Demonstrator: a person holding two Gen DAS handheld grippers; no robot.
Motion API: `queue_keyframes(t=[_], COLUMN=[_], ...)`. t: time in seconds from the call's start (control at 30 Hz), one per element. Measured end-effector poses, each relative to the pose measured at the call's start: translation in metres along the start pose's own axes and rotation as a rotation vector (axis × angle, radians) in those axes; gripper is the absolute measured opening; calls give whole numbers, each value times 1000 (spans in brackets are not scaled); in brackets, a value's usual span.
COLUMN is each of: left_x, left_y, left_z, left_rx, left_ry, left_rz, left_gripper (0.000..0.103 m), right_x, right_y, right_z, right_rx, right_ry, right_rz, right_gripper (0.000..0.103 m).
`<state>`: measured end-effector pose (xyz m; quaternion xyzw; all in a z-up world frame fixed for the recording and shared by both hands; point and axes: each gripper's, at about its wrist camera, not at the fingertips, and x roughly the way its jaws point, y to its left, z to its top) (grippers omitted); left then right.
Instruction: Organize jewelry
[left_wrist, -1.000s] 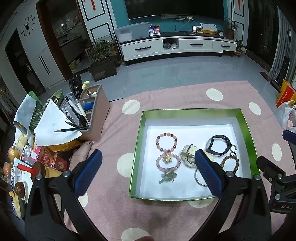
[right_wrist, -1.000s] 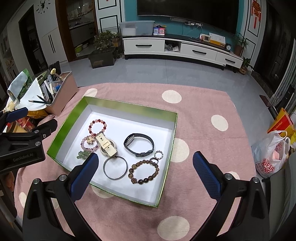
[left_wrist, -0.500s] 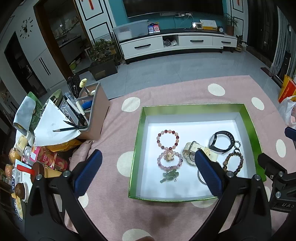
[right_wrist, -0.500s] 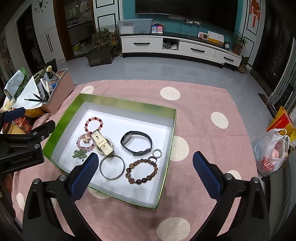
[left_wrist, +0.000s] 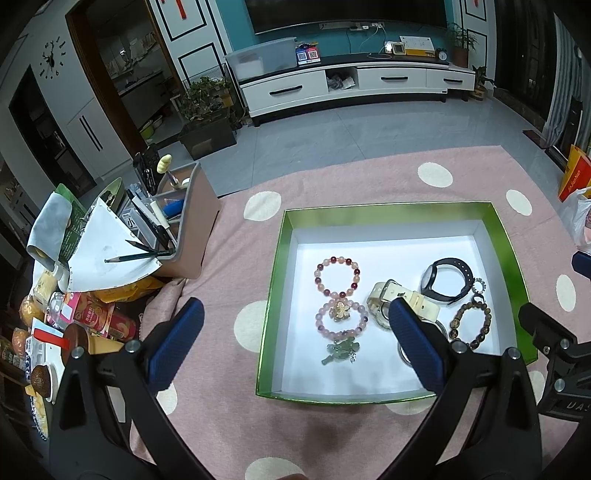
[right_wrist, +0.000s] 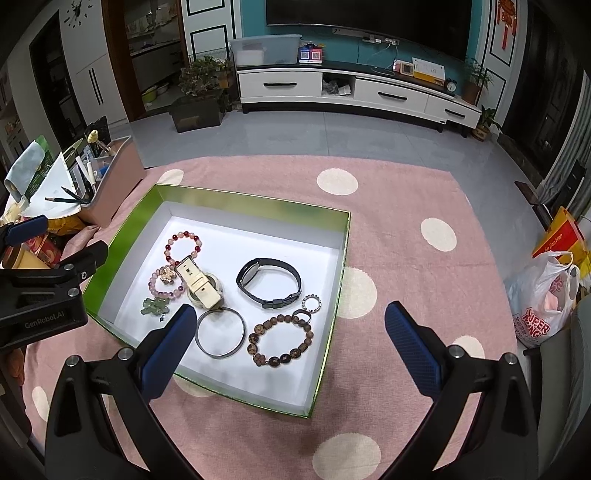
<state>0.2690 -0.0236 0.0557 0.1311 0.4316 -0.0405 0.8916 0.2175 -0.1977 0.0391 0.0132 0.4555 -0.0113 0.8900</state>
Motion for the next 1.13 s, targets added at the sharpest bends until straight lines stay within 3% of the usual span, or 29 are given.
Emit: queue_keyframes(t=[1.13], left_x=[9], left_y=[0], left_z=[-2], left_rx=[-5], left_ry=[19], left_rz=[19], left_gripper=[101], right_x=[3], right_y=[-2], right_z=[0], right_rx=[11], right_ry=[1], right_rz=[0], right_gripper=[102])
